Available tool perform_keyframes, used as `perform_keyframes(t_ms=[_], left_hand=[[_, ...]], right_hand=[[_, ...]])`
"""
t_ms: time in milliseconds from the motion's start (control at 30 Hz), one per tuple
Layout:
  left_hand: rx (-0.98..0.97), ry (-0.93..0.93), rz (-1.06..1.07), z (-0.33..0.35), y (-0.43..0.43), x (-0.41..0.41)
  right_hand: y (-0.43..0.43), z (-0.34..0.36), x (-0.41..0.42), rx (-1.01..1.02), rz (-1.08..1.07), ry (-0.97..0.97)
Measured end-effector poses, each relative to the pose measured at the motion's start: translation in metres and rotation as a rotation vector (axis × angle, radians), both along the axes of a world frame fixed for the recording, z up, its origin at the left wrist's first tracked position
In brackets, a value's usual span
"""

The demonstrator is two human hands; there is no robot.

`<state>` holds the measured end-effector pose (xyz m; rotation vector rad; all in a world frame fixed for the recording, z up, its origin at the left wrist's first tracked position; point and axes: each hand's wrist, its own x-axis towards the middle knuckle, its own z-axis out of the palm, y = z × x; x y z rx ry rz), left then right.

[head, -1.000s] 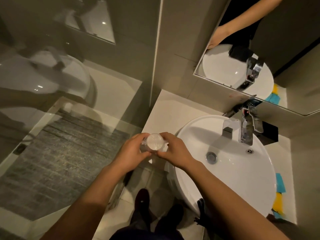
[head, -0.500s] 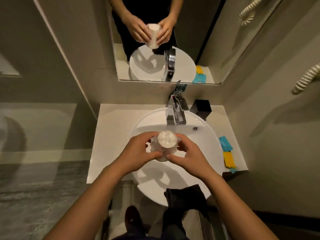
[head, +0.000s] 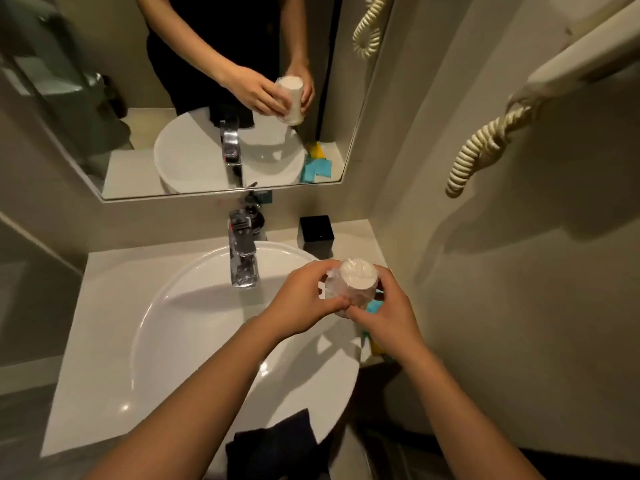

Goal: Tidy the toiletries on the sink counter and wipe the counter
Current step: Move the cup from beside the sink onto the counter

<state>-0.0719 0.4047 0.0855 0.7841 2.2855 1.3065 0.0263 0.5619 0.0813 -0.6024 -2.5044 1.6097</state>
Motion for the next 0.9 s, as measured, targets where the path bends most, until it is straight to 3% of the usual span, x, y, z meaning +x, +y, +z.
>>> perform_keyframes(t_ms=[267, 467, 767, 900], left_hand=[[-0.013, -0.028, 0.074, -0.021, 0.083, -0.041], [0.055, -0.135, 0.241, -0.051, 0.128, -0.070], [0.275, -0.554, 0.402, -0.098, 0.190, -0.108], [0.348, -0.621, 0.418, -0.116, 0.207, -0.120]], right_hand=[[0.065, -0.023, -0.045, -0.064, -0.125, 0.035], [0.092, -0.061, -0.092, -0.042, -0.260, 0.050], [0.126, -0.140, -0.167, -0.032, -0.348, -0.027], [0.140, -0.163, -0.183, 0.035, -0.329, -0.068]])
